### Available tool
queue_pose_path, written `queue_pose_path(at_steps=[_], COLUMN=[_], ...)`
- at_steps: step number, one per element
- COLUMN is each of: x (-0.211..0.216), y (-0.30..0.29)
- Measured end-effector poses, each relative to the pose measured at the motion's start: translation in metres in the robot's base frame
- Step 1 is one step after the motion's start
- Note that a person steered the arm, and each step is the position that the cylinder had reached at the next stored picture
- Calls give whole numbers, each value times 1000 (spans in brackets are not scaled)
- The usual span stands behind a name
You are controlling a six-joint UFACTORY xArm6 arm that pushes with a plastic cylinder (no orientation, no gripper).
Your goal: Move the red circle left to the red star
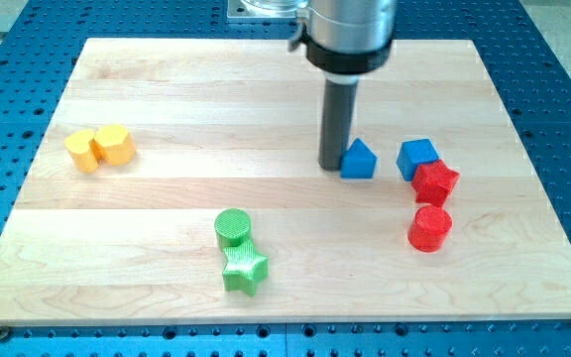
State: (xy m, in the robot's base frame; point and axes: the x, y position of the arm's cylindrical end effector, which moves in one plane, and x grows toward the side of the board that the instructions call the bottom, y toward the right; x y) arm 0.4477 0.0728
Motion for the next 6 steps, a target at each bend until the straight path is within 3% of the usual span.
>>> queue_pose_path(at_steps=[2, 3, 4, 6], x=[7, 41, 104, 120], y=[27, 7, 23, 68])
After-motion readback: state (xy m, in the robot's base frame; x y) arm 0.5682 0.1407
